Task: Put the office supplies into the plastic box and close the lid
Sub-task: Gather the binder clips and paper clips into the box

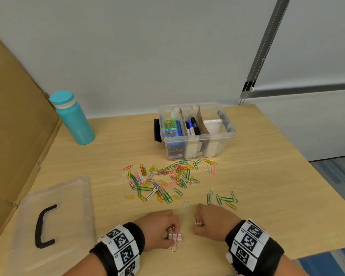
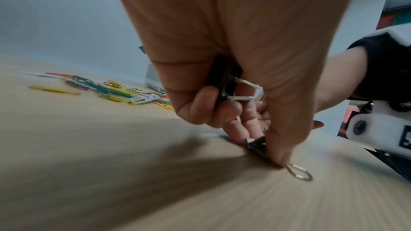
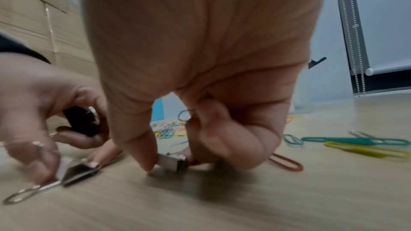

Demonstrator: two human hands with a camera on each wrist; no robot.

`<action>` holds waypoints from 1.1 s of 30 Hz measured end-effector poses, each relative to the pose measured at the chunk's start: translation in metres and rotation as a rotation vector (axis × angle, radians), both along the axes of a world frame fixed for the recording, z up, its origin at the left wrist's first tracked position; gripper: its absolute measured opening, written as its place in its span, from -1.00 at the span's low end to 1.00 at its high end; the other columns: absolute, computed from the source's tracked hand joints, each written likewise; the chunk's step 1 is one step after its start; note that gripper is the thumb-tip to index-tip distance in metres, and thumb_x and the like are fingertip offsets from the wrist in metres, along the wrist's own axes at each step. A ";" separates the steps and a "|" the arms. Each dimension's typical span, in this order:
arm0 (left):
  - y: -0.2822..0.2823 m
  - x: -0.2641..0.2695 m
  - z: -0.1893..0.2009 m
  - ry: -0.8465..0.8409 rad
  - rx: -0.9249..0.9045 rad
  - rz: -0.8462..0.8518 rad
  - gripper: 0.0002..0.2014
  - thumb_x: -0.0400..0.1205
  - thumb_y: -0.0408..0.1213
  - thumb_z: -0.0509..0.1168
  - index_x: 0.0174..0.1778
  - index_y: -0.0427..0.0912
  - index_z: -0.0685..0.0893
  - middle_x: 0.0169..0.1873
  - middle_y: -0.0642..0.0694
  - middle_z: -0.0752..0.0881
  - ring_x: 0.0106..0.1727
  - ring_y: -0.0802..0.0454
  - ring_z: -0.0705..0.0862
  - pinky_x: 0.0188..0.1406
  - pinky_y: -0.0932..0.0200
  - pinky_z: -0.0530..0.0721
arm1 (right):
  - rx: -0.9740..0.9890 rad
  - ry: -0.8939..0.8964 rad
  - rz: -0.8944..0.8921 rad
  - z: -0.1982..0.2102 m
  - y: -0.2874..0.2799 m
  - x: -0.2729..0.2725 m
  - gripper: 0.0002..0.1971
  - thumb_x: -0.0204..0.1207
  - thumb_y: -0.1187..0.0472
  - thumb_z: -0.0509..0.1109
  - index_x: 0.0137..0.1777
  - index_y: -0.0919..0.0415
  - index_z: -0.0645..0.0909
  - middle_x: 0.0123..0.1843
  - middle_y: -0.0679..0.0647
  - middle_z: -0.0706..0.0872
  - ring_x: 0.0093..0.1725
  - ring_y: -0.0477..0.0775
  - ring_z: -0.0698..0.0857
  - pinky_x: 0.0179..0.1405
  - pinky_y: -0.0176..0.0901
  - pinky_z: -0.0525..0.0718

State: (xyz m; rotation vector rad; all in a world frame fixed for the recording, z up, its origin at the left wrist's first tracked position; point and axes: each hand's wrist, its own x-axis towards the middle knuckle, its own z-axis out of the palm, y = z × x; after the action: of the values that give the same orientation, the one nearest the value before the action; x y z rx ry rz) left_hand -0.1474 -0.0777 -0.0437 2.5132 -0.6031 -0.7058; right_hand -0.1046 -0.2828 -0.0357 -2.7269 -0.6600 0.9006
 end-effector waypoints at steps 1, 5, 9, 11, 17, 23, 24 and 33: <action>0.002 0.002 -0.001 -0.006 0.006 0.022 -0.75 0.51 -0.18 0.35 0.10 -0.05 0.59 -0.03 0.12 0.50 -0.02 0.11 0.61 0.00 0.20 0.57 | -0.014 -0.001 0.008 0.001 0.000 0.000 -0.73 0.51 -0.07 0.25 -0.02 0.09 0.31 -0.06 0.03 0.51 -0.12 0.08 0.50 -0.31 -0.12 0.42; 0.012 0.014 -0.002 -0.065 -0.004 0.122 -0.77 0.49 -0.16 0.35 0.04 -0.02 0.57 -0.03 0.12 0.51 -0.07 0.15 0.57 -0.09 0.32 0.53 | 0.035 0.121 -0.007 0.008 -0.002 0.008 -0.75 0.44 -0.11 0.30 -0.18 0.05 0.39 -0.07 0.02 0.60 -0.16 0.07 0.58 -0.32 -0.16 0.47; 0.023 0.028 0.009 -0.108 -0.045 0.187 -0.81 0.50 -0.14 0.35 -0.02 0.09 0.52 -0.02 0.12 0.55 -0.04 0.18 0.57 -0.04 0.31 0.55 | 0.267 0.341 -0.123 0.046 -0.016 0.034 -0.81 0.54 -0.02 0.31 -0.09 0.10 0.54 -0.25 0.05 0.60 -0.49 -0.07 0.55 -0.42 -0.26 0.52; 0.030 0.035 0.014 -0.117 -0.082 0.237 -0.82 0.50 -0.15 0.36 -0.07 0.15 0.51 -0.01 0.10 0.57 -0.02 0.18 0.58 0.02 0.27 0.57 | 0.425 0.350 -0.198 0.074 -0.026 0.053 -0.85 0.61 0.06 0.28 -0.02 0.12 0.56 -0.30 -0.03 0.59 -0.50 -0.15 0.51 -0.39 -0.33 0.55; 0.033 0.060 0.025 -0.204 -0.137 0.393 -0.86 0.50 -0.14 0.40 -0.07 0.06 0.59 -0.07 0.07 0.60 -0.07 0.20 0.59 -0.06 0.33 0.55 | 0.695 0.144 -0.475 0.128 -0.036 0.142 -0.87 0.63 0.12 0.25 -0.02 0.17 0.55 -0.36 -0.03 0.46 -0.47 -0.09 0.40 -0.50 -0.28 0.42; 0.026 0.072 0.032 -0.203 -0.138 0.428 -0.82 0.47 -0.01 0.37 -0.07 0.13 0.56 -0.10 0.17 0.58 -0.08 0.24 0.59 -0.05 0.32 0.60 | 0.646 -0.080 -0.681 0.136 -0.011 0.222 -0.75 0.60 0.16 0.28 0.05 0.38 0.60 -0.28 0.18 0.60 -0.41 0.06 0.55 -0.36 -0.18 0.60; 0.026 0.073 0.032 -0.204 -0.136 0.432 -0.83 0.48 -0.01 0.37 -0.07 0.14 0.55 -0.10 0.19 0.58 -0.09 0.26 0.58 -0.07 0.35 0.59 | 0.663 -0.049 -0.711 0.135 -0.007 0.230 -0.73 0.62 0.18 0.28 0.12 0.41 0.59 -0.17 0.22 0.67 -0.34 0.08 0.61 -0.27 -0.14 0.67; 0.039 0.073 0.032 -0.188 -0.161 0.481 -0.85 0.49 -0.01 0.37 -0.10 0.15 0.54 -0.10 0.14 0.60 -0.08 0.25 0.58 -0.02 0.32 0.60 | 0.562 -0.319 -0.556 0.111 -0.018 0.233 -0.68 0.64 0.28 0.14 0.29 0.31 0.60 0.25 0.19 0.66 0.15 0.18 0.63 0.25 -0.03 0.58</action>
State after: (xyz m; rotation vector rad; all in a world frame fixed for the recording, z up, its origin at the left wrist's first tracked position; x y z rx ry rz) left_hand -0.0741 -0.0386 -0.0115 2.4473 -0.0936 -0.2355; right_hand 0.1281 -0.3007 0.0756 -2.3394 -0.1344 0.1203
